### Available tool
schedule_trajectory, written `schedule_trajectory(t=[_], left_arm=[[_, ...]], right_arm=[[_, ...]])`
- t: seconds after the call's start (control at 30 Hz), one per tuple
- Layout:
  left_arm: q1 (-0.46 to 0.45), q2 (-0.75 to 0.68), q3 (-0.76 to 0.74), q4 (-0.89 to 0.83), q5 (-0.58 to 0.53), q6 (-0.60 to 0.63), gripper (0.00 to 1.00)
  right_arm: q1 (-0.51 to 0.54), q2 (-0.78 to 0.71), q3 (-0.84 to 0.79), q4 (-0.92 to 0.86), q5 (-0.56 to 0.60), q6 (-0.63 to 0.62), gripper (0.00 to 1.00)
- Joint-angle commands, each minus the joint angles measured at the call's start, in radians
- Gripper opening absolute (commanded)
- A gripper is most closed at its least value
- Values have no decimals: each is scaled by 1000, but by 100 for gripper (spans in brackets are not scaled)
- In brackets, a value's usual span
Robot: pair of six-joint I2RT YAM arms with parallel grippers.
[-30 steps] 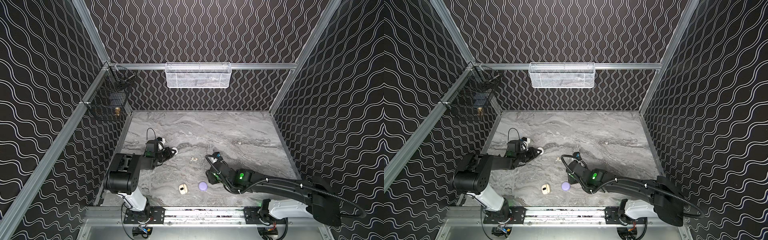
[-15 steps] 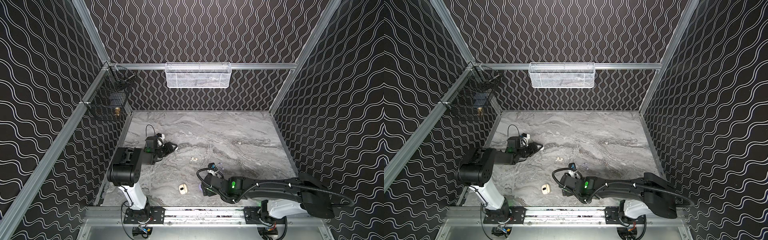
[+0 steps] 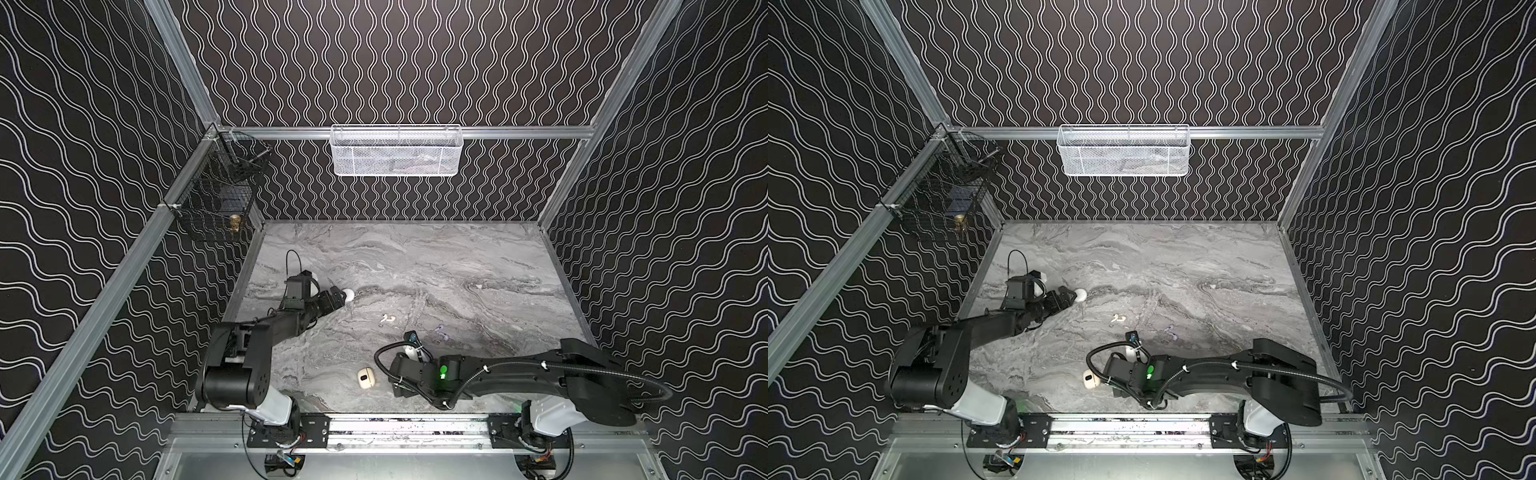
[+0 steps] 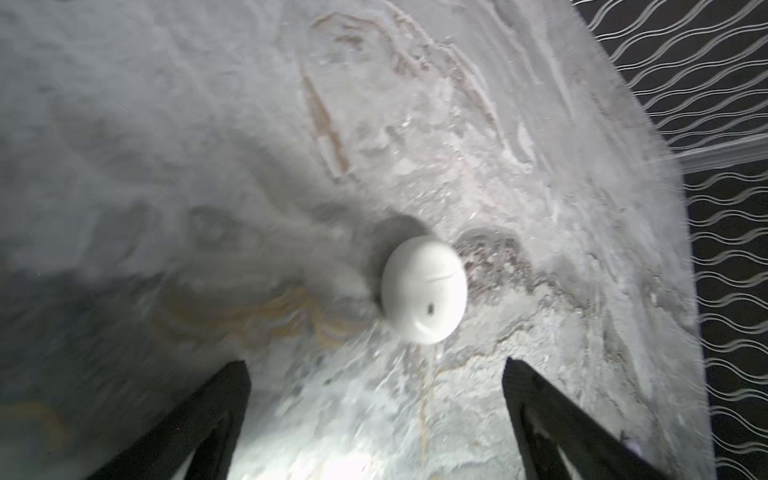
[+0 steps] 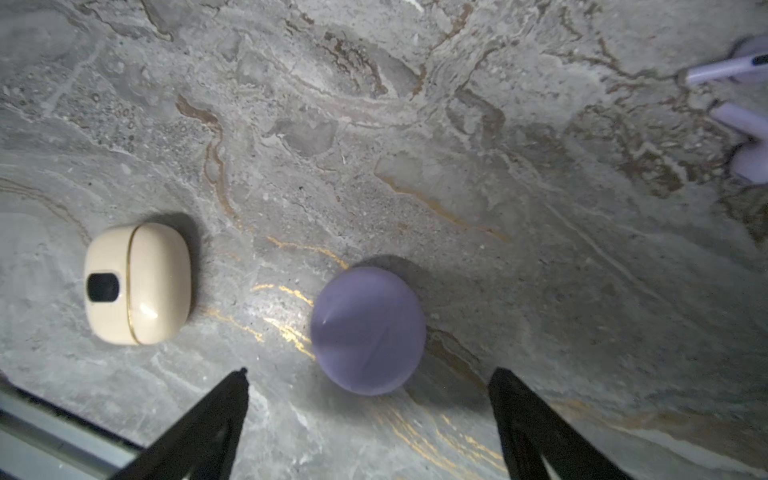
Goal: Insert the wireless bluetooth earbuds into the charging case
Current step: 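Open the left gripper off the white case while the right gripper grasps the lavender case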
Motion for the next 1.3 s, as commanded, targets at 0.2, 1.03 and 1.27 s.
schedule_trajectory(t=[0.2,1.03,1.27], left_arm=[[1,-120,-38,-63,-68,37,98],[1,-159,-52,-51,-41,40,98],[1,-161,-52,-48,-38,39,98]], right_arm=[[1,135,86,-101,64,52,85],[3,134,24,-24,29,24,72],[1,174,50,-58,51,36,71]])
